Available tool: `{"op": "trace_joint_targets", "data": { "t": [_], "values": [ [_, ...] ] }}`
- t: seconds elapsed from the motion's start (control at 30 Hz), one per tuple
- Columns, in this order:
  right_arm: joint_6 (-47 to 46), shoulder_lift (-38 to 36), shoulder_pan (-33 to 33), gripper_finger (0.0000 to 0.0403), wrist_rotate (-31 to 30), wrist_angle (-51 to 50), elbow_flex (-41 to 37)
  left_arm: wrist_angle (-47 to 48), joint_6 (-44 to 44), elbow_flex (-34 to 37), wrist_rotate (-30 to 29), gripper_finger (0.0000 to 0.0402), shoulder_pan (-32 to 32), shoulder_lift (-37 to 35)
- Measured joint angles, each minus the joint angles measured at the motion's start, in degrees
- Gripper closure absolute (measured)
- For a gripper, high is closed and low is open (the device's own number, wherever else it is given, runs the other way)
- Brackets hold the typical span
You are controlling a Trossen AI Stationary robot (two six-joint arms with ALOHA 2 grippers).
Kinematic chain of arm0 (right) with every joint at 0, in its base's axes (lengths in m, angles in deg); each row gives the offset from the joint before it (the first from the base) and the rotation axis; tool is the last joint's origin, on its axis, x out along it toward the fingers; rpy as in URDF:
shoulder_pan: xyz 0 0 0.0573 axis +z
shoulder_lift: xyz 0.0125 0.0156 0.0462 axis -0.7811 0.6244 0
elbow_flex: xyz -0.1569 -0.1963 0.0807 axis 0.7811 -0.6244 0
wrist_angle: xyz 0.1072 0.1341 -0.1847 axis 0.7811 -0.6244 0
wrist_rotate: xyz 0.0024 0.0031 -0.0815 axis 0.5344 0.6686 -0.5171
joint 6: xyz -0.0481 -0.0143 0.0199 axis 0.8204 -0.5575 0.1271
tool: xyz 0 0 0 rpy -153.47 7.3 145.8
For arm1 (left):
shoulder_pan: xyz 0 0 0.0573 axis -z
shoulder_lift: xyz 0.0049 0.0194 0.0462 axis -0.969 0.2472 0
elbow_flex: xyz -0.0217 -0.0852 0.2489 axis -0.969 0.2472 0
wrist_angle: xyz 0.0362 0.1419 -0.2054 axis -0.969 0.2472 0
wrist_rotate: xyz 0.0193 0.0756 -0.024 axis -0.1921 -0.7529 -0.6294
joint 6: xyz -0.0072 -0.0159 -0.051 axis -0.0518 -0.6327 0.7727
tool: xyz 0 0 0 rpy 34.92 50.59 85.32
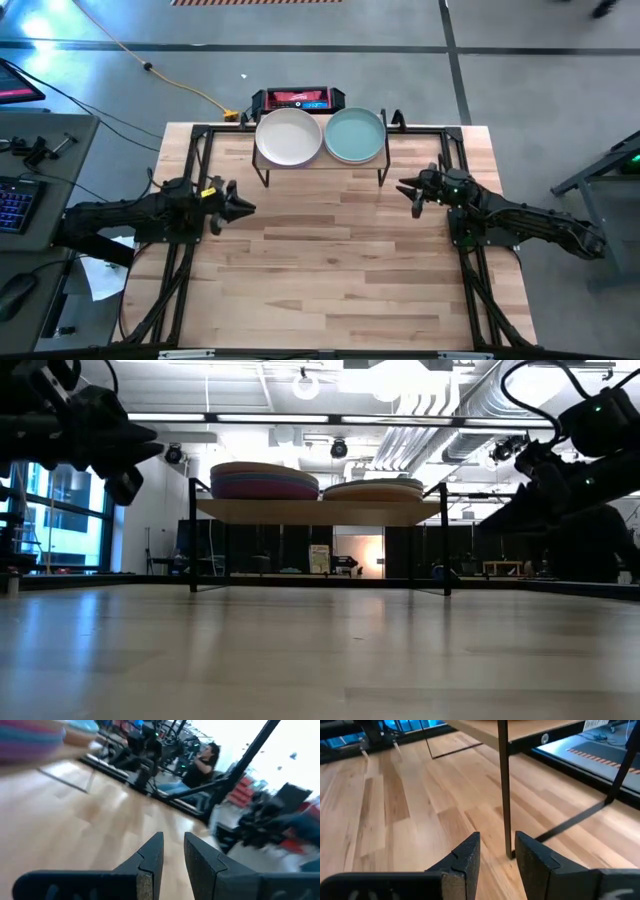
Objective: Place and stack plates onto a shelf
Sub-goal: Return to Home Position
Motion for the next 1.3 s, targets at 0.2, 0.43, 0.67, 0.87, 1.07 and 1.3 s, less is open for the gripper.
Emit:
{"op": "trace_joint_targets", "data": {
  "t": [0.2, 0.43, 0.67, 0.87, 1.07, 1.3],
  "values": [
    [0.0, 0.0, 0.0, 0.0298, 0.0, -1.2, 0.0, 0.4, -11.9, 0.0, -2.7, 0.0335, 0.0, 0.0],
    [0.0, 0.0, 0.0, 0.0298, 0.0, -1.8, 0.0, 1.0, -16.3, 0.0, -2.7, 0.0335, 0.0, 0.0],
    [-0.2, -4.2, 0.0, 0.0298, 0.0, -3.0, 0.0, 1.0, -14.3, 0.0, -2.7, 0.0335, 0.0, 0.0],
    [-0.2, -12.9, 0.1, 0.0298, 0.0, -2.9, 0.0, 1.1, -14.4, 0.0, -2.7, 0.0335, 0.0, 0.0],
    [-0.2, -20.4, 0.9, 0.0298, 0.0, -2.9, 0.0, 1.3, -14.4, 0.0, -2.6, 0.0335, 1.6, -0.8],
    [-0.2, -23.6, 6.6, 0.0298, 0.0, -2.6, 0.0, 1.3, -14.4, -0.1, -2.6, 0.0335, 3.9, -3.9]
  ]
}}
